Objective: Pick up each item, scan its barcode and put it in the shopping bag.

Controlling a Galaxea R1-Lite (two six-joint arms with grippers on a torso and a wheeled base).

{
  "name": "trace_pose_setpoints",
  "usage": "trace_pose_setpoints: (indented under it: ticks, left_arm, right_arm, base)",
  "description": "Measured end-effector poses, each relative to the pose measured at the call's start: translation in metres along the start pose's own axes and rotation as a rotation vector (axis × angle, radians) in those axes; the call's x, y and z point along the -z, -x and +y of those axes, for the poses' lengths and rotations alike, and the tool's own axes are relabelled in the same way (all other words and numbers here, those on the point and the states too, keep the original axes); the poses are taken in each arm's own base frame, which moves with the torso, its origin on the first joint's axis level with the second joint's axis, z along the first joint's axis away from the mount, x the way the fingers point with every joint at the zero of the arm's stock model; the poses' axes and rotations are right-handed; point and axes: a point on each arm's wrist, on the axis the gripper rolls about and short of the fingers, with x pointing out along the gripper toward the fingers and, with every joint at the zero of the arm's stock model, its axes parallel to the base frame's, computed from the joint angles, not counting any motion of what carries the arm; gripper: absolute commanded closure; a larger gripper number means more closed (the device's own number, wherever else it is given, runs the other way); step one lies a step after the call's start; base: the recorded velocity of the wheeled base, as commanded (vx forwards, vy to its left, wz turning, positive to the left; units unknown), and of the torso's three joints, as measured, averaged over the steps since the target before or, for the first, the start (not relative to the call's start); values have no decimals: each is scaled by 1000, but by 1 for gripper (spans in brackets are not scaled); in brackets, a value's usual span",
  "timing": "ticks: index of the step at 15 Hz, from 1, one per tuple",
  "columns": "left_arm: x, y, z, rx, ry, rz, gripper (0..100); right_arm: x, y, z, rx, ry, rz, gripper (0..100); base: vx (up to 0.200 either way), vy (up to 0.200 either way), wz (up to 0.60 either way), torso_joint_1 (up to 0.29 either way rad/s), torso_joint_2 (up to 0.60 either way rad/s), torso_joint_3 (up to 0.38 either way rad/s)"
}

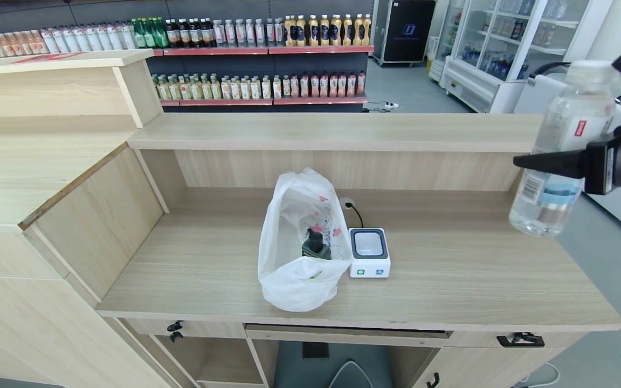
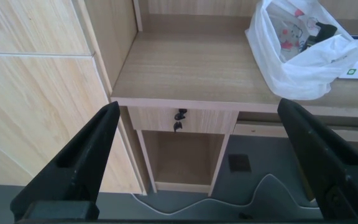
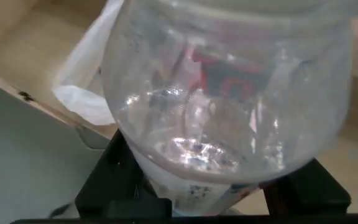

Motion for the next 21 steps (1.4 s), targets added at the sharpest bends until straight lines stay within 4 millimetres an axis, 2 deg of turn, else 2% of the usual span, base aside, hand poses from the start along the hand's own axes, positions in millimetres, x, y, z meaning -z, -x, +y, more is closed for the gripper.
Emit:
trace_pose_setpoints:
  ticks: [2,4,8,11,14,20,21]
  left_arm:
    - [0,0,0,1,0,0,0]
    - [0,0,0,0,0,0,0]
    - [0,0,0,0,0,0,0]
    - [0,0,0,1,0,1,0]
    - [0,0,0,1,0,1,0]
    - [0,0,0,1,0,1,0]
    - [0,0,0,1,0,1,0]
  right_arm:
    - [26,-1,-26,105,147,90,100]
    - [48,0,-46,168,211,172,100]
    - [67,5,-79,233,437,274,100]
    - [70,5,-97,230,544,222,100]
    - [71,3,-103,188,618,176,100]
    - [70,0,-106,148,695,136,100]
    - [68,-1,-107,148,704,120,100]
  base:
    - [0,0,0,0,0,0]
    - [0,0,0,0,0,0]
    - [0,0,0,0,0,0]
    - [0,0,0,0,0,0]
    - [0,0,0,0,0,0]
    - [0,0,600,2,-3,2]
    - [0,0,0,0,0,0]
